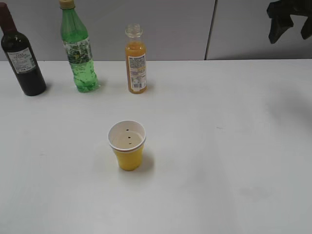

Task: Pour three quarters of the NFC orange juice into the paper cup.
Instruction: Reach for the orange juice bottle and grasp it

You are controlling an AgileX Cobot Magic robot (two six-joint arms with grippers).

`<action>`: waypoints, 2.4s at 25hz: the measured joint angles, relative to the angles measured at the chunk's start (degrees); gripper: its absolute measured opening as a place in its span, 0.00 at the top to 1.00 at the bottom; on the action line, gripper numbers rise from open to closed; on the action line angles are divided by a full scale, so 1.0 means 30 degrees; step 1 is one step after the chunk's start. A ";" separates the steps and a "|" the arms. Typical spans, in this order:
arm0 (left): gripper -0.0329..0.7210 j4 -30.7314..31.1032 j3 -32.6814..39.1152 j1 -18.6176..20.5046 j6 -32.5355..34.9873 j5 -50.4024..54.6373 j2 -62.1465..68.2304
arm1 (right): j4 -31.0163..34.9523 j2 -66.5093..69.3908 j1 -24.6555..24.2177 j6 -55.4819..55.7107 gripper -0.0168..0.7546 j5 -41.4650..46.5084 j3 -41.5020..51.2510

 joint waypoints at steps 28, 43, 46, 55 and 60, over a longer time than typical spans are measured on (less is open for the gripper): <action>0.17 0.0000 0.0000 0.0000 0.0000 0.0000 0.0000 | 0.1091 -2.1731 0.0000 -0.0361 0.21 -0.2736 2.5020; 0.17 0.0000 0.0000 0.0000 0.0000 0.0000 0.0000 | 0.1429 -3.2653 0.0000 -0.0361 0.21 -0.4286 2.8487; 0.17 0.0000 0.0000 0.0000 0.0000 0.0000 0.0000 | 0.1472 -3.4322 0.0000 -0.0361 0.21 -0.4293 2.8487; 0.17 0.0000 0.0000 0.0000 0.0000 0.0000 0.0000 | 0.1486 -3.8256 0.0000 -0.0361 0.21 -0.4309 2.8547; 0.17 0.0000 0.0000 0.0000 0.0000 0.0000 0.0000 | 0.1486 -3.8350 0.0000 -0.0361 0.21 -0.4309 2.8547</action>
